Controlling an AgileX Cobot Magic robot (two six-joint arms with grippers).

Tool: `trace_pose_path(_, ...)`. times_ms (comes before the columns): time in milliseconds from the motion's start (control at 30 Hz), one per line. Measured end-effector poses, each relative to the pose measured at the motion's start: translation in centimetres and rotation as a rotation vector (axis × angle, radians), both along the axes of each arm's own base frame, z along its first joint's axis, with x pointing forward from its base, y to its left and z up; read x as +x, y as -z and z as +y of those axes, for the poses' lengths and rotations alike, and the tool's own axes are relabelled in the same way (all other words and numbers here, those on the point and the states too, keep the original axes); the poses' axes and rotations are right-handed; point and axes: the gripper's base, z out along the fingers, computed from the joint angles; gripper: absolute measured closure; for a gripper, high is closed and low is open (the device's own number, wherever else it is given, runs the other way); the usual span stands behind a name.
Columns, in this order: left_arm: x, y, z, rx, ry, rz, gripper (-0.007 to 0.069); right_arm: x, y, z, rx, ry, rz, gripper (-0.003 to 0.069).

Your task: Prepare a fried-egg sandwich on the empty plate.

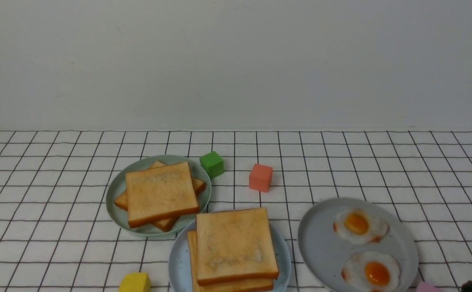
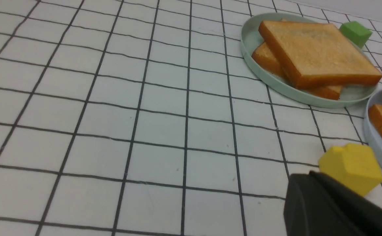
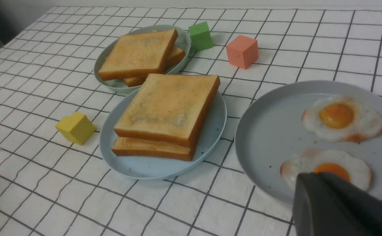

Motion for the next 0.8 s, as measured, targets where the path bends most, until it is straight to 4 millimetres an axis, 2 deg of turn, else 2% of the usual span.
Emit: trace_pose_path(800,0.05,-0.03,0.14,-0.011,-0.032,-0.01,0.0623,-0.06,0.13,0.0,-0.007,-0.003,0.014,0.0596)
